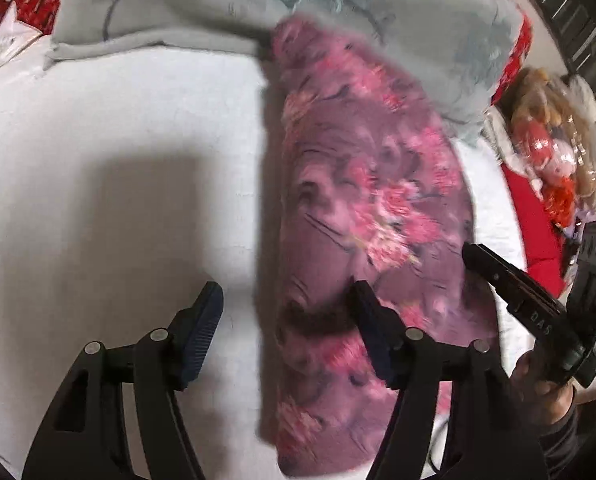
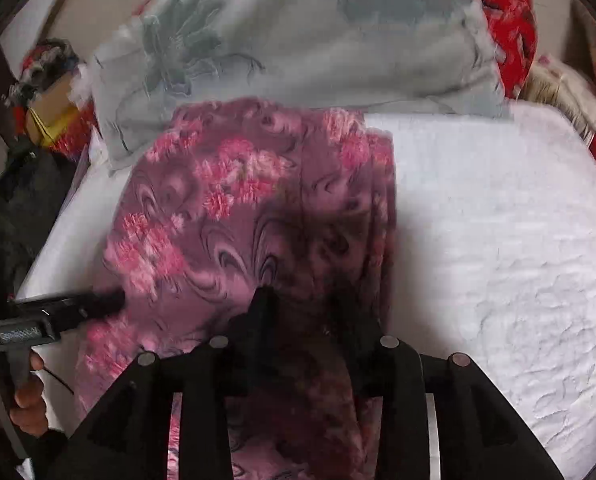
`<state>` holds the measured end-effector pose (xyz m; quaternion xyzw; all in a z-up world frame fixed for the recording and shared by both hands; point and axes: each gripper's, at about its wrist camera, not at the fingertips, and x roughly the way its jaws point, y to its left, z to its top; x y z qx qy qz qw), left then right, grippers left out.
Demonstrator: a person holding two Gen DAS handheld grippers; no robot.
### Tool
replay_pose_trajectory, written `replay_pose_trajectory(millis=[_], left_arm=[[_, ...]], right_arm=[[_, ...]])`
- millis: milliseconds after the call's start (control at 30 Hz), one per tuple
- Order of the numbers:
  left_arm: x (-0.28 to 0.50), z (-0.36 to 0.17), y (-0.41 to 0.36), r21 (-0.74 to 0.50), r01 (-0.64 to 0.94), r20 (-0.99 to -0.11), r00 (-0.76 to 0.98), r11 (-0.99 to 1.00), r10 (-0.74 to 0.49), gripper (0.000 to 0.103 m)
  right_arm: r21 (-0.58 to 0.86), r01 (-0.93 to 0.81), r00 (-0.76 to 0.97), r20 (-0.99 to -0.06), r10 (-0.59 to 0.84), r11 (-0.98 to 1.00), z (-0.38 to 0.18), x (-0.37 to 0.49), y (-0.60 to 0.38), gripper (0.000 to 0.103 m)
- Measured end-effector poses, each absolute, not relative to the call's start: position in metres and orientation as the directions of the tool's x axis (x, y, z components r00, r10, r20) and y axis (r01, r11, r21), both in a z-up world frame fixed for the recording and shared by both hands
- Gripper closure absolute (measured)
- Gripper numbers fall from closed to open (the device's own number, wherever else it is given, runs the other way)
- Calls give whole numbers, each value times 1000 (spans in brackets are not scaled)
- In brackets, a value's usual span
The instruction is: Fold small clothes
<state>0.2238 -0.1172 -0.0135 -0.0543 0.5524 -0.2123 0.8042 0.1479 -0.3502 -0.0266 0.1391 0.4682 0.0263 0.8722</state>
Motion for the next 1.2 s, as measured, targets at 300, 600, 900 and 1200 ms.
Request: replay_pose_trajectory(millis=[300,600,900,1200], left_arm=[[190,-50,-130,-220,326,-908,276,919,-315,38],[238,22,-137,-258,350,-818,418,901,-397,38],[302,-11,-170,-165,306,-871,402,938,-284,38],[301,-19,-172,-170,314,-862,412,934,-295,32]], right_arm=[[229,75,522,-838,158,971,-19,100,-349,71],[342,158,624,-761,174,927,25,129,-378,60],[448,330,552,-806,215,831,-26,234,-399,64],[402,280,570,-801,186,872,-31,247,-404,98]])
